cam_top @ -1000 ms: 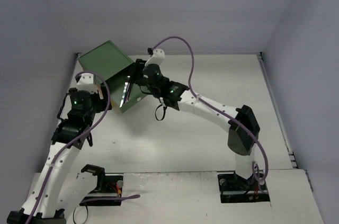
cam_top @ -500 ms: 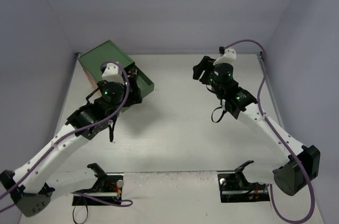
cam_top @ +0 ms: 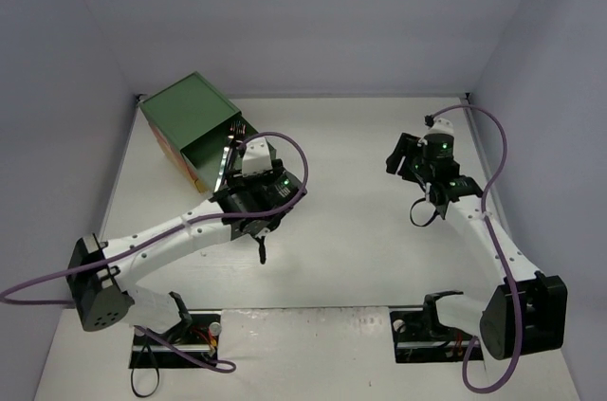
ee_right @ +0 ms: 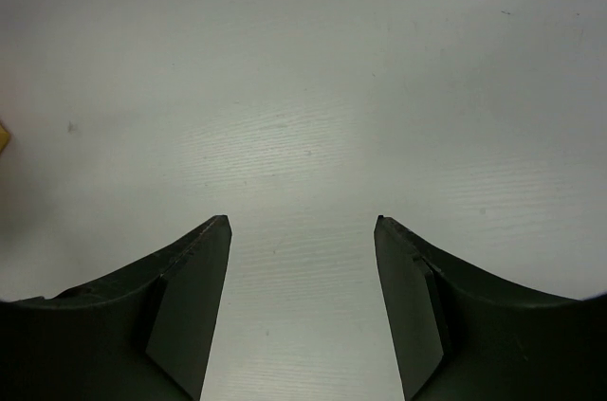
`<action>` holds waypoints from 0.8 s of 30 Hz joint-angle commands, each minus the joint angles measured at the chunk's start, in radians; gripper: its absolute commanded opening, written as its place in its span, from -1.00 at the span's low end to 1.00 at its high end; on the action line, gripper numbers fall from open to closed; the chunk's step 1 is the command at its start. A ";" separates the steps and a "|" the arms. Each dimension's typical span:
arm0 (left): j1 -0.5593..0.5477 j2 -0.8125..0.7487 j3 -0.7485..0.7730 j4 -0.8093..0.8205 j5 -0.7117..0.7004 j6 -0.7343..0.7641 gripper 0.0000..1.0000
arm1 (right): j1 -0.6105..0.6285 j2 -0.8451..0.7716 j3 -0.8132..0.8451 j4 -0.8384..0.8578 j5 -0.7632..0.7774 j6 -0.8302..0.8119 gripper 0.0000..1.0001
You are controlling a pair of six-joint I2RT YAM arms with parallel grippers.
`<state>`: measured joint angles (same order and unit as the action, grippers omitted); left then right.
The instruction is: Sort the eating utensils into containers
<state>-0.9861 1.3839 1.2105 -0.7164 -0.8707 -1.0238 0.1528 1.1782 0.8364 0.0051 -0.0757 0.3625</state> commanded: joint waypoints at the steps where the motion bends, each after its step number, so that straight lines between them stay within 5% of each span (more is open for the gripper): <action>1: 0.046 0.036 0.082 -0.075 -0.075 -0.118 0.23 | -0.020 0.001 -0.009 0.078 -0.124 -0.017 0.19; 24: 0.180 0.187 0.171 -0.080 -0.037 -0.117 -0.08 | -0.030 0.008 -0.066 0.150 -0.185 0.016 0.19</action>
<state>-0.8339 1.5914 1.3296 -0.7890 -0.8579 -1.1347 0.1303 1.1870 0.7714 0.0849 -0.2407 0.3698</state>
